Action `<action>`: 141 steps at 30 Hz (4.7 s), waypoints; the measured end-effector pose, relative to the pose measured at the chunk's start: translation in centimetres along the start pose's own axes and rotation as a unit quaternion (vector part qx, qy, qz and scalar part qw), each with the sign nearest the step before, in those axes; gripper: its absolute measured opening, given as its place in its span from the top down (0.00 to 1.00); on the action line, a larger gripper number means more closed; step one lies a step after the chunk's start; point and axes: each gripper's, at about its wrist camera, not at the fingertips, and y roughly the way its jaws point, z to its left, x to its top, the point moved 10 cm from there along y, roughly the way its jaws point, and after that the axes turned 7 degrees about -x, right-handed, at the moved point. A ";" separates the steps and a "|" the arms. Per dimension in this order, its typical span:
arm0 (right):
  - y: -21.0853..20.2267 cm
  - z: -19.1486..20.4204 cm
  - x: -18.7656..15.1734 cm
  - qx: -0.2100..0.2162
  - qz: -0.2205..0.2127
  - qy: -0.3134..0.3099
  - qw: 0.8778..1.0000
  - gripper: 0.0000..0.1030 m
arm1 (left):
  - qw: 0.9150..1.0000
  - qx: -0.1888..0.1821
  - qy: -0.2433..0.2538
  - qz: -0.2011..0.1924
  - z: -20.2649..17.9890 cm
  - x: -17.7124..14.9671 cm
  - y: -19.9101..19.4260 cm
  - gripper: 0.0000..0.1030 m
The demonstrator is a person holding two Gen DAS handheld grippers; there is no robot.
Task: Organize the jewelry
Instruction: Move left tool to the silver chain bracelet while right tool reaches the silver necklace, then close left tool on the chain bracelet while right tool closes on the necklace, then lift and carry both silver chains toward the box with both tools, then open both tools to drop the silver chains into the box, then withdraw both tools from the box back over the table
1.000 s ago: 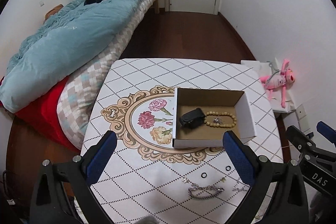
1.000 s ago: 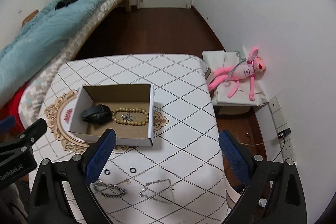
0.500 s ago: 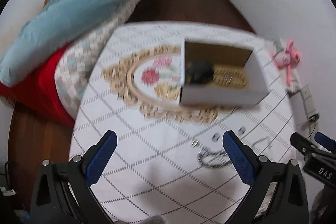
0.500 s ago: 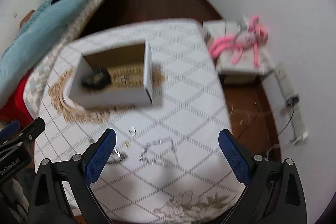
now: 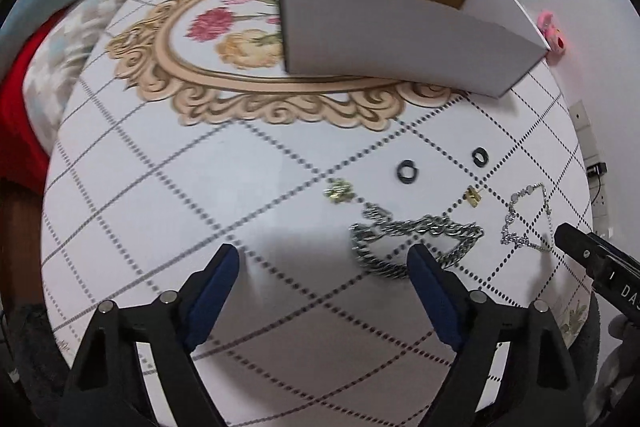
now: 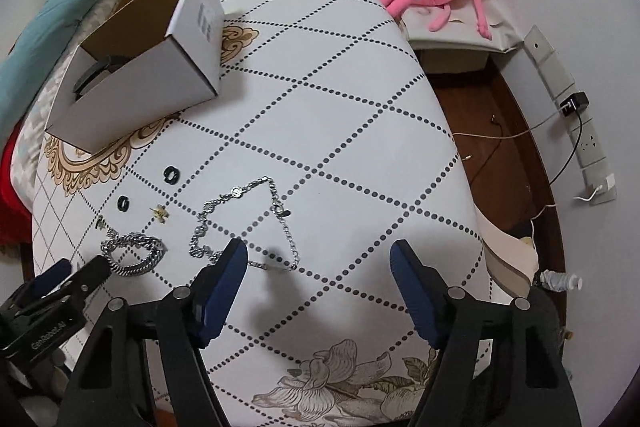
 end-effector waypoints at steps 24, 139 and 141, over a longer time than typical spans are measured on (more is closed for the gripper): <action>0.8 2.0 -0.7 -0.014 -0.008 -0.034 0.999 0.42 | 0.996 -0.046 0.041 -0.061 -2.1 1.6 -4.2 0.93; -2.4 10.5 15.5 -0.022 -0.066 -0.117 0.991 0.06 | 0.991 0.062 0.013 -0.118 3.3 16.9 -6.7 0.00; -2.9 10.4 15.3 -0.023 -0.074 -0.115 0.990 0.06 | 0.990 0.062 0.013 -0.124 3.2 16.3 -7.4 0.00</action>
